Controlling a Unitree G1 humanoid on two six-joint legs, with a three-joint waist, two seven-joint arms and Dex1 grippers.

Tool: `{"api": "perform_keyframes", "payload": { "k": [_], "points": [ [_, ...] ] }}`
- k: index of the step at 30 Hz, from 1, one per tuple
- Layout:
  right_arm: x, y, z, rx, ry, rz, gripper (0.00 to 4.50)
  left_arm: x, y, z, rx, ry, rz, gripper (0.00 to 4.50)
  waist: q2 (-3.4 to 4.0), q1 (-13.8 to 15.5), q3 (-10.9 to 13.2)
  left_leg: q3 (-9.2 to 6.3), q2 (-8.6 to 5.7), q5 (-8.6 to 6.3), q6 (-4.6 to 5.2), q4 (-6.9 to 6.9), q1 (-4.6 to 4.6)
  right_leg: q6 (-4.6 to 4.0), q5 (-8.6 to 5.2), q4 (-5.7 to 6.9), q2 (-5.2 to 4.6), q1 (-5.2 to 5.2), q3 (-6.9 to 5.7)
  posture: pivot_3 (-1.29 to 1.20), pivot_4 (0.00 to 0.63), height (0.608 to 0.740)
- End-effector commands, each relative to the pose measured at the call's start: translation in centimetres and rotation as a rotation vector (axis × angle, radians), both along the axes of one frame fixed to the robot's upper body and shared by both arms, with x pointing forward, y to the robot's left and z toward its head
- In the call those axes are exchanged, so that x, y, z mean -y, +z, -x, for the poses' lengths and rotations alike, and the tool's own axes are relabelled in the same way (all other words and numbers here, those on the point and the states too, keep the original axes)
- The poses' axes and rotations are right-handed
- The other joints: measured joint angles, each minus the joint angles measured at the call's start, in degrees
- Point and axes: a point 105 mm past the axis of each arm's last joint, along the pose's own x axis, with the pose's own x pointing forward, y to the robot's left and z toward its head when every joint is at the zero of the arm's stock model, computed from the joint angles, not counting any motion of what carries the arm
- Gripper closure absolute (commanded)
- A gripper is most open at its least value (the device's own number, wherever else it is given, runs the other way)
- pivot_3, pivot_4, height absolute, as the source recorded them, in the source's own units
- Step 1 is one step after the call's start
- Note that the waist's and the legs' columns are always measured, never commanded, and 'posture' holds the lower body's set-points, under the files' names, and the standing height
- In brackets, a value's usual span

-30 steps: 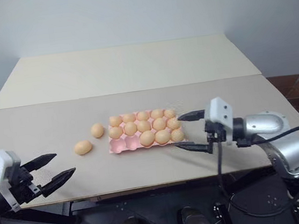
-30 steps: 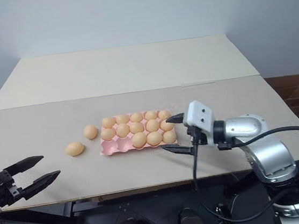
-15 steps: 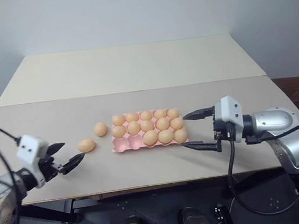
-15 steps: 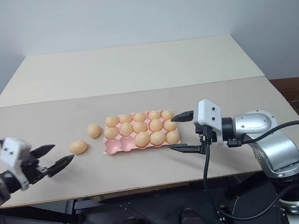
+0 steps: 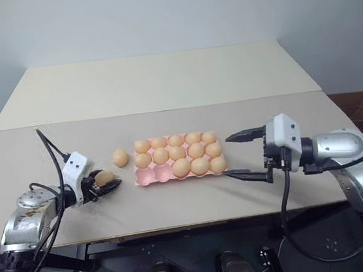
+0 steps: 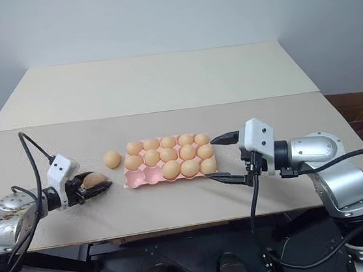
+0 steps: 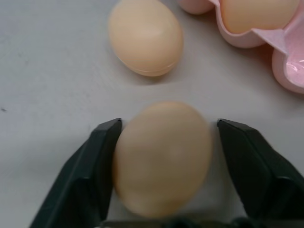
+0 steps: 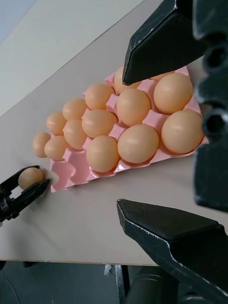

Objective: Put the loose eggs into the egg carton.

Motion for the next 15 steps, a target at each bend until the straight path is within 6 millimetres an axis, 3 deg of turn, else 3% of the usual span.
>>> {"api": "perform_keyframes", "payload": {
  "k": [1, 3, 8, 12, 15],
  "points": [
    [0.3, 1.4, 0.6, 0.053, -0.006, -0.016, 0.0, -0.2, 0.9, 0.0, 0.036, -0.019, -0.004, 2.23, 0.0, 0.08, 0.0, 0.0, 0.0, 0.0, 0.0, 0.0, 0.0, 0.0, 0.0, 0.0, -0.01, 0.0, 0.0, 0.0, 0.15, 0.74],
    [0.4, 1.4, 0.7, 0.054, -0.014, -0.019, 0.0, -0.2, 1.0, 0.2, 0.039, -0.028, -0.008, 2.63, 0.0, 0.07, 0.0, 0.0, -0.01, 0.0, 0.0, 0.0, 0.01, 0.0, 0.0, 0.01, -0.02, 0.0, 0.01, 0.0, 0.15, 0.74],
    [0.6, 1.5, 0.6, 0.057, -0.032, -0.028, 0.0, 0.5, 3.1, 1.9, 0.096, -0.118, -0.014, 2.63, 0.0, -0.15, 0.0, 0.01, 0.0, 0.0, 0.0, 0.0, 0.03, 0.02, 0.01, 0.01, -0.02, 0.01, 0.03, 0.0, 0.15, 0.74],
    [1.0, 1.4, 0.5, 0.062, -0.049, -0.021, 0.0, 3.3, 6.8, 3.3, 0.192, -0.251, 0.059, 2.63, -0.05, 0.07, 0.03, 0.0, 0.02, 0.0, 0.0, 0.0, -0.01, 0.01, 0.0, 0.01, -0.03, -0.03, 0.02, 0.0, 0.15, 0.74],
    [1.1, 1.3, 0.3, 0.067, -0.059, -0.019, 0.0, 6.2, 7.6, 3.2, 0.229, -0.331, 0.107, 2.63, -0.04, 0.69, 0.03, 0.0, -0.05, 0.01, -0.01, 0.01, 0.05, 0.03, 0.01, 0.01, -0.09, 0.05, 0.02, 0.0, 0.15, 0.74]
  ]
}}
